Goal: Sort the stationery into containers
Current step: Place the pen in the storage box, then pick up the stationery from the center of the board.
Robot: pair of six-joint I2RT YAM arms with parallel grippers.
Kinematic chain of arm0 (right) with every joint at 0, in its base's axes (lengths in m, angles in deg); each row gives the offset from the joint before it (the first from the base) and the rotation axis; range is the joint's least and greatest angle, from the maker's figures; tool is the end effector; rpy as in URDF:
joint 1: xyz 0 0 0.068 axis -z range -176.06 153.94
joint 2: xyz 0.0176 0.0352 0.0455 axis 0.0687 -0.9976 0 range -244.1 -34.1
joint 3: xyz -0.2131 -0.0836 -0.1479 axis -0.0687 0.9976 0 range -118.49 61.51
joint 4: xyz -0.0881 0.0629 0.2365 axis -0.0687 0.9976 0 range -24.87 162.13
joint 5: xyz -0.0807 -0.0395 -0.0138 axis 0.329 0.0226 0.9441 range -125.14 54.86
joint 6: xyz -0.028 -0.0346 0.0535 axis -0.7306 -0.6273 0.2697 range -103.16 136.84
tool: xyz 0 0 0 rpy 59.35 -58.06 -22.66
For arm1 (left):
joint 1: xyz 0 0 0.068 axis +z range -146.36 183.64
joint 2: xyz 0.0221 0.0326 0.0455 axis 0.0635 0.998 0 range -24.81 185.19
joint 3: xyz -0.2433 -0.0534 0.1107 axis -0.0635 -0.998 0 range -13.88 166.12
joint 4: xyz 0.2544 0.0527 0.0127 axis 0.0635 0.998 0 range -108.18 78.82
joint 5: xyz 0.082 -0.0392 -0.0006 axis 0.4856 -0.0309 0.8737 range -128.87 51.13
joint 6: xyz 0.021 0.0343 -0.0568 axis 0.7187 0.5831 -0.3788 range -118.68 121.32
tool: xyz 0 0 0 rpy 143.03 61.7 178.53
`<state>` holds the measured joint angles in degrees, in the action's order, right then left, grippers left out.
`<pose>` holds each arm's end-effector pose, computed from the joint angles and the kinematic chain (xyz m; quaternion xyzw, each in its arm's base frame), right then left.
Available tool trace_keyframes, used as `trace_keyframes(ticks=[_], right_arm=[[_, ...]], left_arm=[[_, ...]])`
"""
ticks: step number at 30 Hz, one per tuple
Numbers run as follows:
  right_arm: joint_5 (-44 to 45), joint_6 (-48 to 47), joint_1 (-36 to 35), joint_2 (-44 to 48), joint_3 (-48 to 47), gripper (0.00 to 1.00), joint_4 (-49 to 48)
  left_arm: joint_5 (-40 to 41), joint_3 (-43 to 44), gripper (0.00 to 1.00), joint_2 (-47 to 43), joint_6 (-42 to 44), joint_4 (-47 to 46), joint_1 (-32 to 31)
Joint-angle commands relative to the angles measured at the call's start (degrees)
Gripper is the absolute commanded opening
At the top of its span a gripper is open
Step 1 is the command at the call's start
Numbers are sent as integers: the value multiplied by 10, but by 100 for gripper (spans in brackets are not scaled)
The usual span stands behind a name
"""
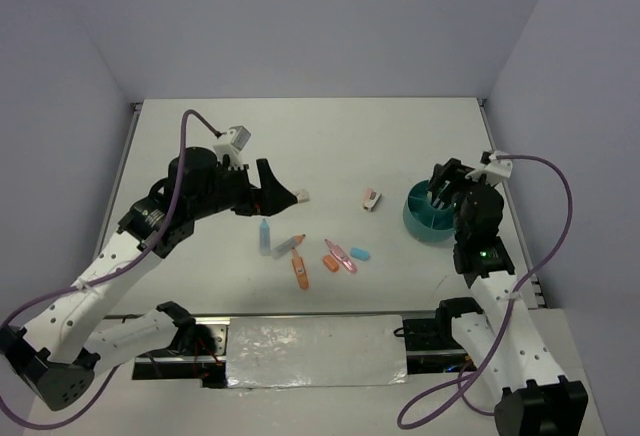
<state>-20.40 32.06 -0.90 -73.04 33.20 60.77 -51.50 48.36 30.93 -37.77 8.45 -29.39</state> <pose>0.1937 0.0020 0.2792 0.1521 0.7278 0.0212 0.6684 0.1845 -0.1346 0.3742 0.0198 0.8170 -0.4079 0.4070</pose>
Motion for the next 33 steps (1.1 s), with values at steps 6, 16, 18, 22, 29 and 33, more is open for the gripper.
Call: trace_keyframes(ticks=[6,16,18,22,29,33], right_arm=[[-113,0,2,26,-130,100,129],[-189,17,-1,68,-176,100,286],[-206,10,-1,69,-187,100,318],[-203,-1,-2,70,-215,100,369],[-227,3,-2,105,-202,100,394],[-234,4,-2,115,-198,100,409]], left_arm=[[74,52,99,88,52,32,3],[183,190,99,353,10,164,27],[191,222,99,420,-7,164,27],[195,309,99,539,-29,180,25],[253,416,99,650,-41,213,14],[287,441,99,686,-60,236,10]])
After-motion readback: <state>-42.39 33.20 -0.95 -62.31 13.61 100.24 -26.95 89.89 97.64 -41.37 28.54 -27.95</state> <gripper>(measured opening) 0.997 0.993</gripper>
